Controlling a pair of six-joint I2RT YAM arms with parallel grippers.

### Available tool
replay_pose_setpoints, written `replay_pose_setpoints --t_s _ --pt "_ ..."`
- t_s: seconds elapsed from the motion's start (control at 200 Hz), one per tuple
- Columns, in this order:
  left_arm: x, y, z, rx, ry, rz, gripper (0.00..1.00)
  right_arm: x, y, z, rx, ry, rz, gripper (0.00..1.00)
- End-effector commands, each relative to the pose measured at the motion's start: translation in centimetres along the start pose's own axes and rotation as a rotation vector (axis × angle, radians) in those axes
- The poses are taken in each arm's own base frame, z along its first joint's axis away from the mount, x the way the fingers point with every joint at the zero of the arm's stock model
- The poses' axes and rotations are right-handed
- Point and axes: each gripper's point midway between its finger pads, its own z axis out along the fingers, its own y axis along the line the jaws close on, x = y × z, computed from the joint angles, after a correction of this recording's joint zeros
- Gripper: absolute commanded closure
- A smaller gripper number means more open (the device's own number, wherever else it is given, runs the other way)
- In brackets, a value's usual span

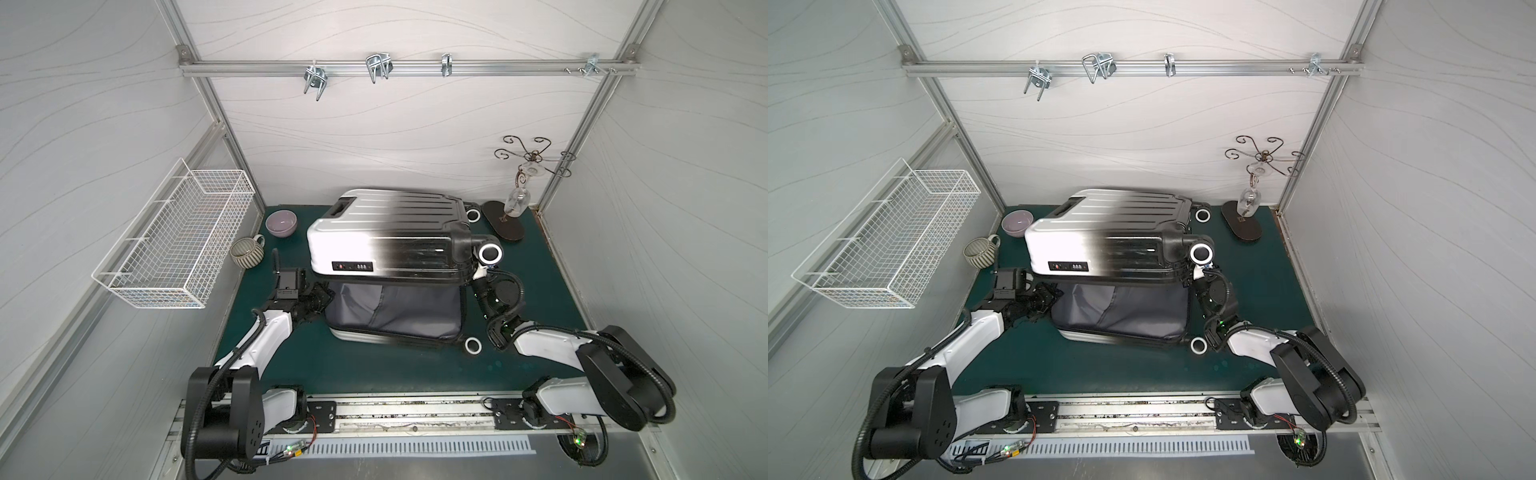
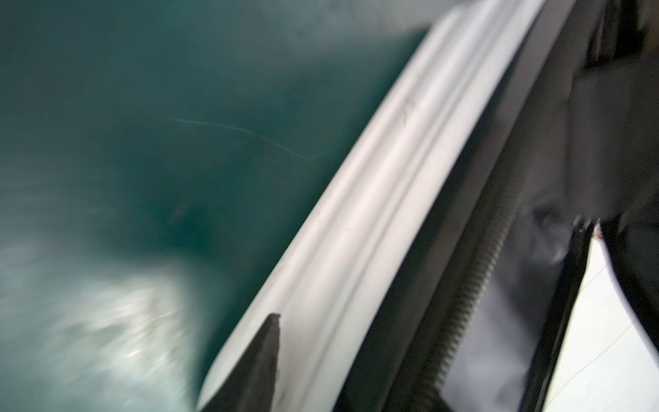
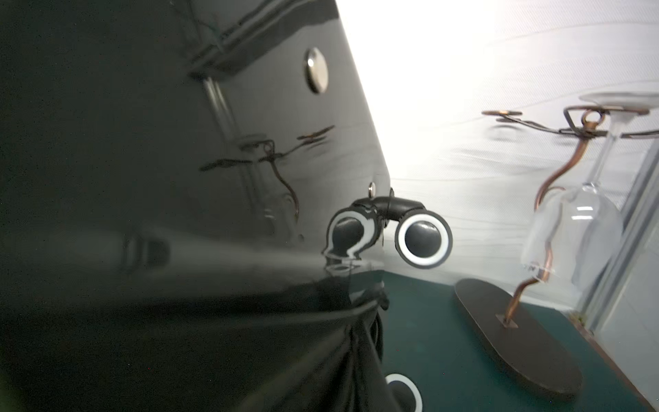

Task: Close the suitcase zippers
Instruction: Close the suitcase at the center of the board, then adjust the suitcase at the center of the board.

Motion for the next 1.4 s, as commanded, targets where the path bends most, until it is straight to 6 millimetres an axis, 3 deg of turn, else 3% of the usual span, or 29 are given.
replay_pose_setpoints --t_s 0.0,0.12,0.2,0.265,0.4,0.49,0.625,0.795,0.86,0.955,1.101,1.221,1.311,1.396 --pt "-1.1 1.6 -2.4 -0.057 -0.041 -0.085 0.58 -3.2 -0.5 -1.4 0.011 -0.101 0.091 1.00" --pt "-1.5 2.6 -5.1 -0.112 -0.058 -0.087 0.53 -2.1 -0.7 -2.7 0.009 -0.061 0.104 1.00" --pt "-2.8 2.2 -7.6 -0.119 -0.111 -0.071 0.47 -0.8 0.5 -3.4 -0.047 0.024 0.097 0.87" --pt "-3.6 1.2 -9.5 -0.113 -0.132 -0.045 0.42 0.5 1.3 -3.9 -0.055 0.136 0.058 0.64" --pt "-3.4 -1.4 -11.6 -0.029 -0.119 -0.020 0.30 2.3 -0.8 -6.6 0.076 0.281 0.065 0.39" --pt "-3.8 -2.2 -12.7 -0.018 -0.136 -0.011 0.26 3.5 -2.3 -9.0 0.133 0.445 0.118 0.34" --pt "-4.9 -3.1 -14.5 -0.030 -0.189 0.000 0.26 4.4 -3.3 -12.4 0.156 0.560 0.202 0.30" --pt "-4.7 -3.7 -15.0 0.003 -0.193 -0.002 0.20 4.9 -2.0 -16.0 0.063 0.683 0.318 0.23" --pt "-4.4 -3.2 -14.9 -0.012 -0.190 -0.006 0.18 4.8 -2.0 -16.7 0.062 0.701 0.336 0.23" --pt "-3.4 -2.5 -14.6 -0.020 -0.162 -0.015 0.17 2.9 -2.6 -17.4 0.065 0.727 0.321 0.22" --pt "-1.3 -1.5 -14.1 -0.008 -0.115 -0.030 0.16 0.6 -3.1 -16.9 0.109 0.820 0.339 0.16" --pt "0.5 -1.4 -13.3 0.049 -0.066 -0.056 0.11 -0.7 -0.1 -15.7 -0.051 0.983 0.453 0.13" --pt "1.3 -3.2 -13.6 0.125 -0.035 -0.009 0.01 -1.6 2.6 -16.5 -0.211 1.055 0.580 0.11" --pt "1.9 -5.0 -13.8 0.199 -0.009 0.055 0.01 -2.7 4.3 -17.8 -0.313 1.114 0.666 0.09"
